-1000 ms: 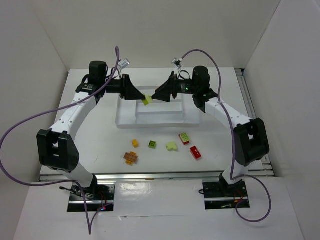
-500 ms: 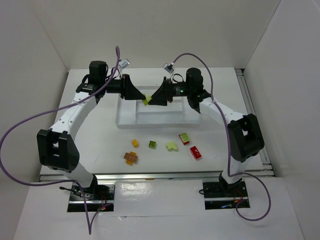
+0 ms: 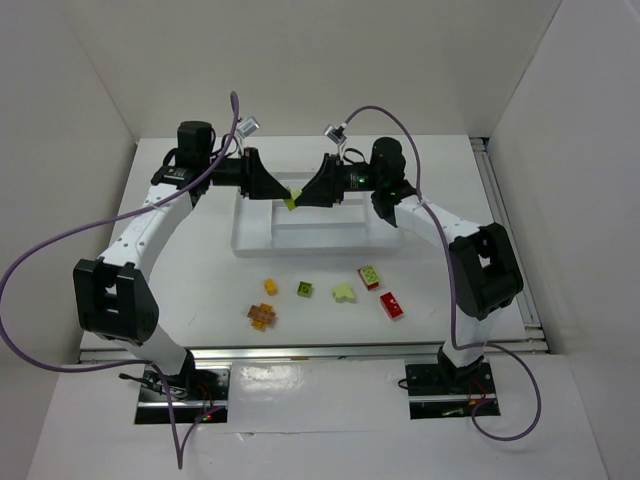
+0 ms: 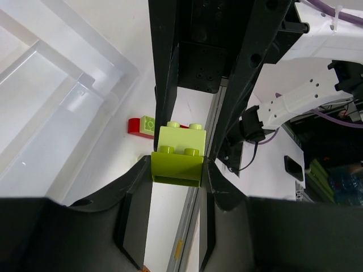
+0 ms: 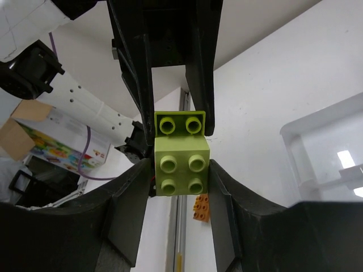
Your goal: Sort the legos into containers by color
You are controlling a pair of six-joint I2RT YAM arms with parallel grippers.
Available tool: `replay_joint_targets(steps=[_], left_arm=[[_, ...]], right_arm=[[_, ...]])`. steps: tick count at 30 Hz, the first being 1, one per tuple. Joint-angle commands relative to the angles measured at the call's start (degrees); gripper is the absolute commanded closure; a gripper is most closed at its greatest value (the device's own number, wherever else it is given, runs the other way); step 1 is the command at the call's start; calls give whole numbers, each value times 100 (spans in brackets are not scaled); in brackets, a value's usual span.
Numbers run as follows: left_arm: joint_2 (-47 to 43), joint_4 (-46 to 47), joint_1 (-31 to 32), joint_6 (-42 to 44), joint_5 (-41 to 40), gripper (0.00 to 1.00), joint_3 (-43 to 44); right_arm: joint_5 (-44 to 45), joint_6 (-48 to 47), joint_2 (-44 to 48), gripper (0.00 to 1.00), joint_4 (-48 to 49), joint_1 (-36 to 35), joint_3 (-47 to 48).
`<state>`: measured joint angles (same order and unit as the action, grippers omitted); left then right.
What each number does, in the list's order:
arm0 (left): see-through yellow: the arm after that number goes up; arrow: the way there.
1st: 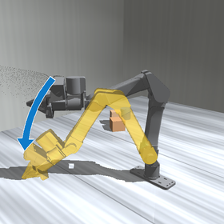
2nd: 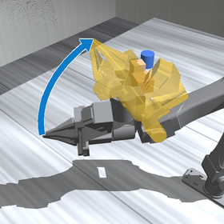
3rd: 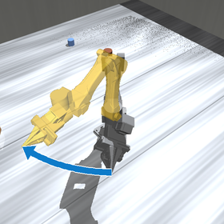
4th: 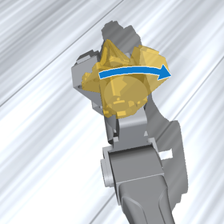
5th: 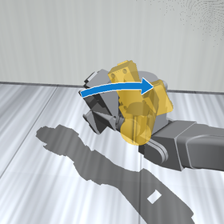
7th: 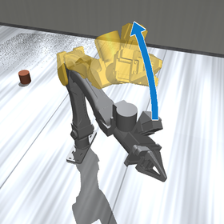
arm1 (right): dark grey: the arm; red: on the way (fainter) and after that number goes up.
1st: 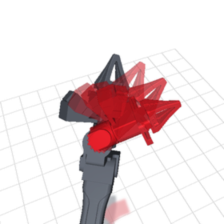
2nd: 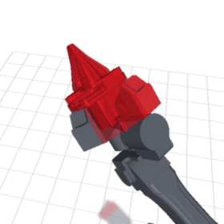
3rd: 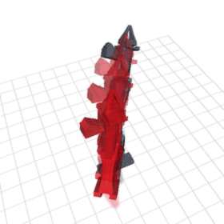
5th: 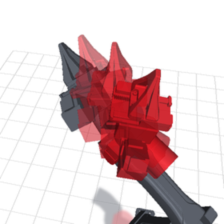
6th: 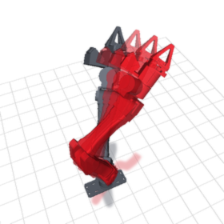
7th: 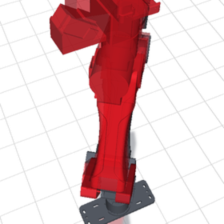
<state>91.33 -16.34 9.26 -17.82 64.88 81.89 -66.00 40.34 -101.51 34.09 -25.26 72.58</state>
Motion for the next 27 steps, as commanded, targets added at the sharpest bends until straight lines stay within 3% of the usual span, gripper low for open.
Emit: replay_joint_targets(steps=[1,4,10,13,14,19,24,27], left_arm=[[-89,113,15,244,183,100,205],[-89,61,15,244,130,100,205],[-89,61,15,297,130,100,205],[-89,61,15,297,130,100,205],[-89,61,15,297,130,100,205],[-89,-54,15,403,16,100,205],[34,-54,15,350,-46,100,205],[87,-54,-37,236,-300,100,205]], right_arm=[[-124,124,70,49,546,-32,11],[-71,124,70,43,546,-32,11],[-71,255,70,63,678,-32,-94],[-19,308,70,81,757,21,-95],[-18,308,70,83,757,21,-95],[894,412,509,97,634,380,-577],[1465,835,861,100,1144,899,-1342],[1904,450,1142,100,427,952,-1413]])
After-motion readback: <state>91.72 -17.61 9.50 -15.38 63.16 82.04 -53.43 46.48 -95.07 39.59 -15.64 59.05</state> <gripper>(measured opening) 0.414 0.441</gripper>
